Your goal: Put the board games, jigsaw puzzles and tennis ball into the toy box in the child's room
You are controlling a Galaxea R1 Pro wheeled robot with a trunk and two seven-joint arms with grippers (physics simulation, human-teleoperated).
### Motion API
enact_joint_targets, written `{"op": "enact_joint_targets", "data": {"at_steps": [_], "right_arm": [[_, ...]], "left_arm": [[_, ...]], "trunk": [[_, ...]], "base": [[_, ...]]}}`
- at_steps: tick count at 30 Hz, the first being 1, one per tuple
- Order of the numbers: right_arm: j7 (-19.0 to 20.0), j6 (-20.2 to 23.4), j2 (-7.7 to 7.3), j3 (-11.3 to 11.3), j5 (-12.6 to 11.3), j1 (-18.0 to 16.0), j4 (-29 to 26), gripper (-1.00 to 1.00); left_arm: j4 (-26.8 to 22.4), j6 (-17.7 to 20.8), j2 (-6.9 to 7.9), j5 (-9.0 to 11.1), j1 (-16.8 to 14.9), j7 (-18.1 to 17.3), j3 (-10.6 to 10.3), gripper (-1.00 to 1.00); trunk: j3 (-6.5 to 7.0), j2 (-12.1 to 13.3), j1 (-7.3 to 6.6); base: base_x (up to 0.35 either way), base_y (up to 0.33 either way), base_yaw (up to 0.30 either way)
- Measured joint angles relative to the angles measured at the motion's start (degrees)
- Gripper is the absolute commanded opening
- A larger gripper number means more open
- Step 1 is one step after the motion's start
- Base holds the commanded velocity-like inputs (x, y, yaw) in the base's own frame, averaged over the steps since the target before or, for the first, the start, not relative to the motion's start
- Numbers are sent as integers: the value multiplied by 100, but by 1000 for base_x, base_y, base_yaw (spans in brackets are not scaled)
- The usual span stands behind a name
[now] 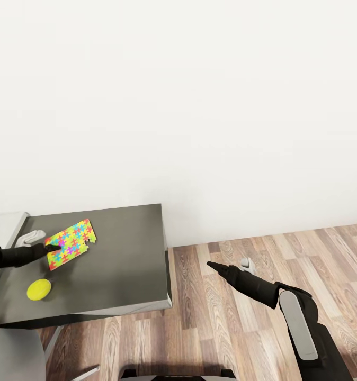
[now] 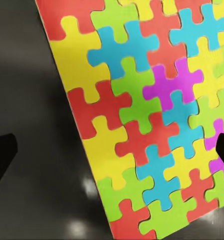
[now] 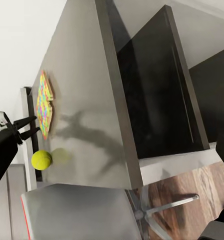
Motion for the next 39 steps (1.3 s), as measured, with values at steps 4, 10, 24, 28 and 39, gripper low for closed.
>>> {"op": "enact_joint_targets", "data": {"at_steps": [4, 10, 24, 28, 39], "right_arm": [[-1, -3, 0, 2, 0, 0, 0, 100], [-1, -4, -1, 0, 1, 0, 0, 100], [-3, -3, -19, 0, -2, 0, -9, 100], [-2, -3, -17, 0, -2, 0, -9, 100], [-2, -2, -10, 0, 0, 0, -9, 100]], "left_arm": [[-212, 5, -17, 40, -2, 74, -7, 100], [-398, 14, -42, 61, -8, 110, 0, 100], [-435, 10, -229, 104, -12, 1025, 54, 100], [-438, 20, -238, 90, -18, 1047, 237, 100], [-464, -5, -250, 90, -24, 1051, 333, 100]], "trunk": [[0, 0, 0], [0, 0, 0], [0, 0, 0], [0, 0, 0], [-50, 0, 0]], "base": [[0, 0, 0], [0, 0, 0], [0, 0, 0], [0, 0, 0], [0, 0, 0]]}}
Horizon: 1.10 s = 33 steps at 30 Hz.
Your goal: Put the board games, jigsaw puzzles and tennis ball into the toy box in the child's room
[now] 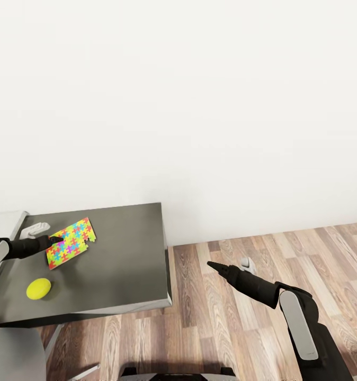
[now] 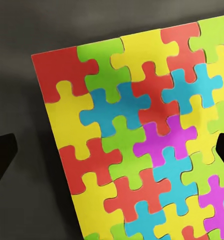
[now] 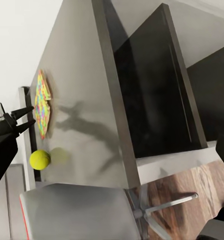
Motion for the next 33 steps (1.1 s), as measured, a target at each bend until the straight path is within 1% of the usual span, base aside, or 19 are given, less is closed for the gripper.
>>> {"op": "enact_joint_targets", "data": {"at_steps": [9, 12, 17, 26, 28, 33], "right_arm": [[0, -2, 2, 0, 2, 0, 0, 100], [2, -1, 2, 0, 0, 0, -2, 100], [1, -1, 4, 0, 0, 0, -3, 100], [1, -1, 10, 1, 0, 0, 1, 100], [0, -1, 10, 0, 0, 0, 0, 100], [0, -1, 10, 0, 0, 0, 3, 100]], "left_arm": [[-1, -6, -5, -2, -3, -1, 29, 100], [-8, 1, -3, 38, -8, 1, 33, 100], [-77, -8, -7, 2, -2, -15, 34, 100], [-118, -9, -8, 29, 0, -61, 39, 100], [-124, -21, -6, 4, -2, -56, 59, 100], [-136, -23, -31, 14, -5, -55, 72, 100]], "trunk": [[-82, 0, 0], [-106, -3, -2], [-119, 0, 0], [-151, -2, -1], [-157, -2, -1], [-162, -3, -2]], "base": [[0, 0, 0], [0, 0, 0], [0, 0, 0], [0, -4, 0], [0, -135, 0], [0, -188, 0]]}}
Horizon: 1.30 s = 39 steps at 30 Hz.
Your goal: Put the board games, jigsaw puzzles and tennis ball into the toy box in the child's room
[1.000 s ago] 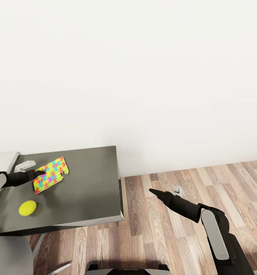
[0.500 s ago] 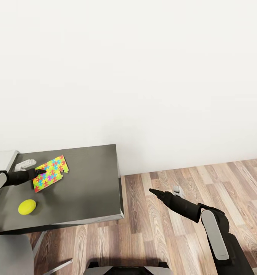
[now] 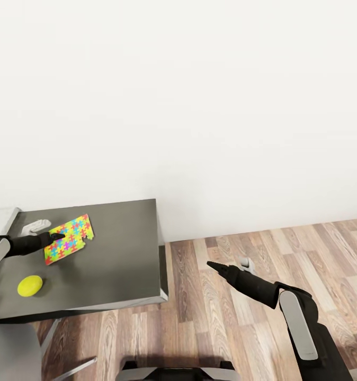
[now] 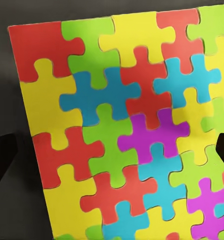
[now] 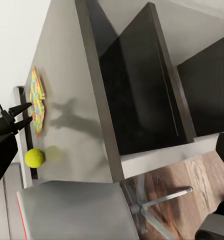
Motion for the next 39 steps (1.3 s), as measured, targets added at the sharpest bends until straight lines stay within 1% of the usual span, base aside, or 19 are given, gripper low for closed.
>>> {"op": "enact_joint_targets", "data": {"at_steps": [10, 15, 21, 25, 31, 39], "right_arm": [[1, -1, 0, 0, 0, 0, 1, 100], [-1, 0, 0, 0, 0, 0, 3, 100], [1, -1, 0, 0, 0, 0, 6, 100], [-1, 1, -7, -1, 0, 0, 4, 100], [0, 0, -11, -1, -1, 0, 6, 100], [0, 0, -9, -1, -1, 0, 5, 100]], "left_arm": [[-46, 7, -12, -3, 4, -14, -33, 100], [-56, 9, -13, -7, 6, -14, -37, 100], [-64, 6, -19, -10, 5, -15, -40, 100], [-66, 4, -24, -8, 6, -15, -42, 100], [-78, 3, -82, -4, 5, -11, -31, 100], [-101, 5, -92, -7, 6, -15, -42, 100]], "trunk": [[-1, 1, 1], [-1, 2, 1], [6, 2, 1], [7, 2, 1], [7, 1, 1], [7, 2, 1]], "base": [[0, -26, 0], [0, -183, -29], [0, -42, -136], [0, -186, -20], [0, -104, -27], [0, -123, -5]]}}
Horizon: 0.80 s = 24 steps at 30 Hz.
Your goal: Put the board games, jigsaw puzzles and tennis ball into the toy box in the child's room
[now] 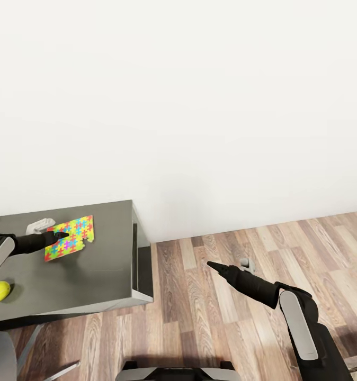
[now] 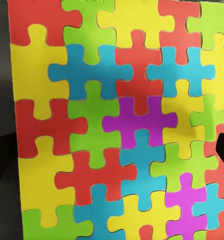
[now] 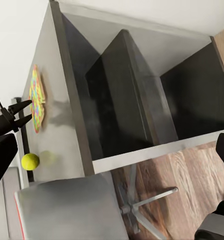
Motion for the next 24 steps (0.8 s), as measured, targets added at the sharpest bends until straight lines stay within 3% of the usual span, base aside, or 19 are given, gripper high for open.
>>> {"op": "enact_joint_targets", "data": {"at_steps": [17, 24], "right_arm": [[-16, -1, 1, 0, 9, 0, 2, 100], [-18, 0, 7, 1, 9, 0, 0, 100]], "left_arm": [[-3, 1, -1, 1, 2, 1, -3, 100], [-2, -2, -7, 4, 2, 1, 4, 100]], "trunk": [[0, -1, 0], [0, -1, 0]], "base": [[0, -8, 0], [-20, -151, 0]]}}
